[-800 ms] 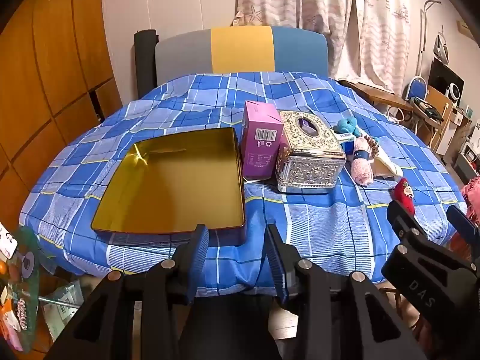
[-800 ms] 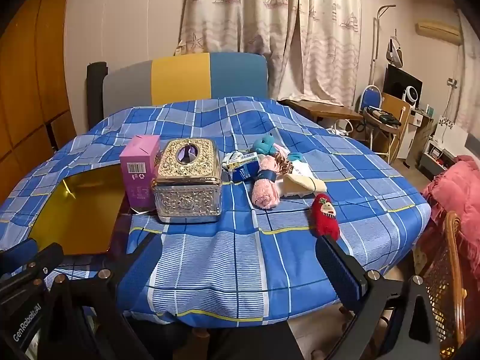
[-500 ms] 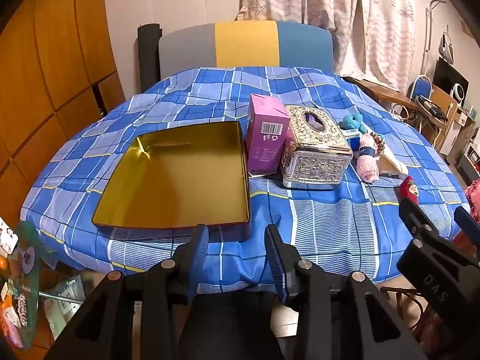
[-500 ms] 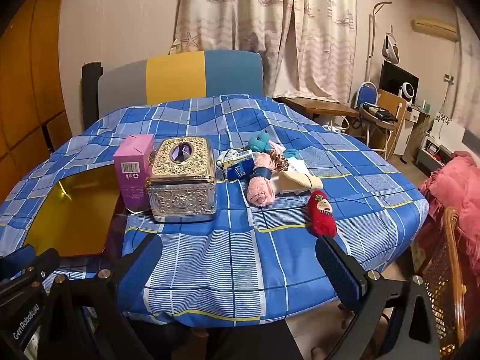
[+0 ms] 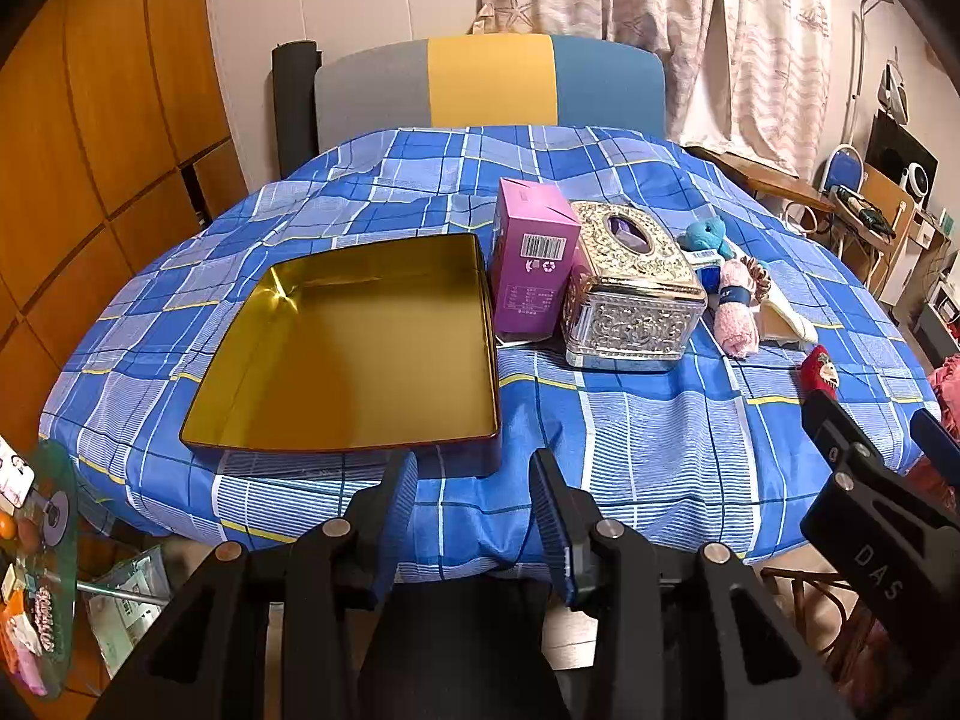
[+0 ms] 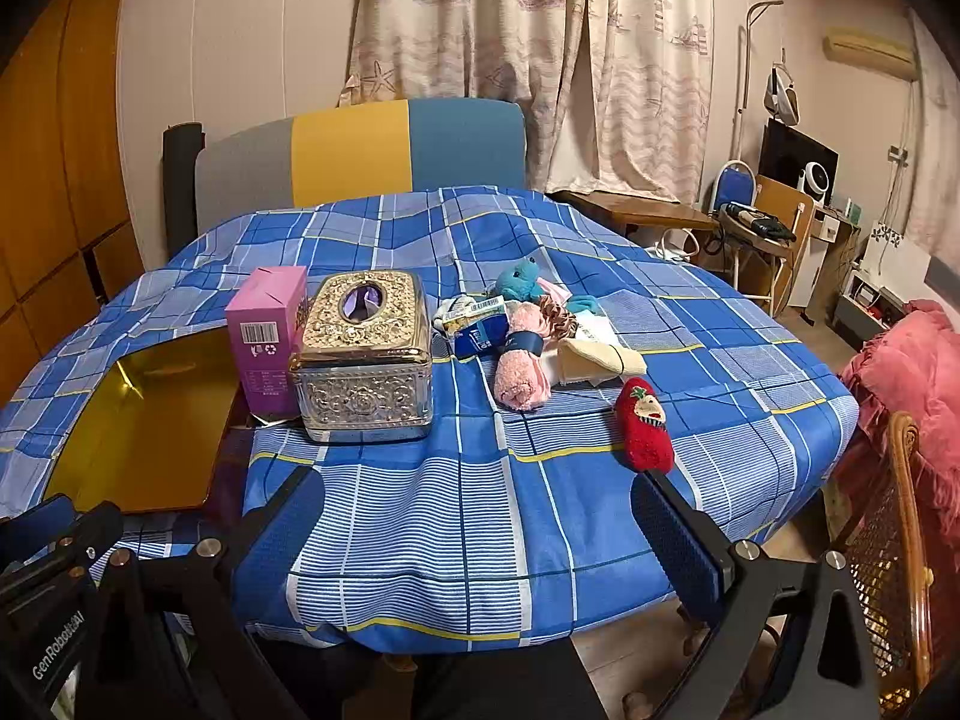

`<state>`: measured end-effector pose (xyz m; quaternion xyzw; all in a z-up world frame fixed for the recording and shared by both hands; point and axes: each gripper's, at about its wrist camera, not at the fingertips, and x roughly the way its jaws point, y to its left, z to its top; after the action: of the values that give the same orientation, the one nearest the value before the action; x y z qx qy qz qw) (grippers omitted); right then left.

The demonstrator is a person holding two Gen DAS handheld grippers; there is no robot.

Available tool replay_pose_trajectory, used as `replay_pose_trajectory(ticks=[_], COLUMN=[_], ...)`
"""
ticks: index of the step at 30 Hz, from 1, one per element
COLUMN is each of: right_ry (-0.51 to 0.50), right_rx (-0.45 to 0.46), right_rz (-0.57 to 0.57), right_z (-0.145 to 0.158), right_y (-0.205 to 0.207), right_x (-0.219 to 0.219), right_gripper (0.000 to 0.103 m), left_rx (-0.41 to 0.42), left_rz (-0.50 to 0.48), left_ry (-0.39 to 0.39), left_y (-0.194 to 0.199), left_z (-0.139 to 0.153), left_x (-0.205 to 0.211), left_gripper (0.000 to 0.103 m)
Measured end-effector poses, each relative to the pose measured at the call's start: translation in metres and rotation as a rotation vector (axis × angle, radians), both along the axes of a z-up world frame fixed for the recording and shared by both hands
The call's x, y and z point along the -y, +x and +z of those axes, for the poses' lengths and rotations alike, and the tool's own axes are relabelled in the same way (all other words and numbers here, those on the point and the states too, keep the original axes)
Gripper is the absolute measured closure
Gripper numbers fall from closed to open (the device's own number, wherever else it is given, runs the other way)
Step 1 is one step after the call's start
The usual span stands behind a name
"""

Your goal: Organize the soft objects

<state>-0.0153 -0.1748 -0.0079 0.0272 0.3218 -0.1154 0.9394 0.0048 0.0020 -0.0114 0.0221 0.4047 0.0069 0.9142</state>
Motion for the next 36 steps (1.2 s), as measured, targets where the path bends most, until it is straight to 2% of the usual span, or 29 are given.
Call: replay_pose_trajectory(ticks=[36], right_ry=[0.031], right_rx=[-0.004], right_rz=[-0.021], right_z=[-0.0022], right_y=[0.0029], right_x=[0.0053], right_gripper=[0.000], left_rx=[-0.021], left_rz=[0.001], left_ry=[0.002], left_y=[0.0036], left_z=[-0.0050], left_x=[0.0001], left_gripper=[0.064])
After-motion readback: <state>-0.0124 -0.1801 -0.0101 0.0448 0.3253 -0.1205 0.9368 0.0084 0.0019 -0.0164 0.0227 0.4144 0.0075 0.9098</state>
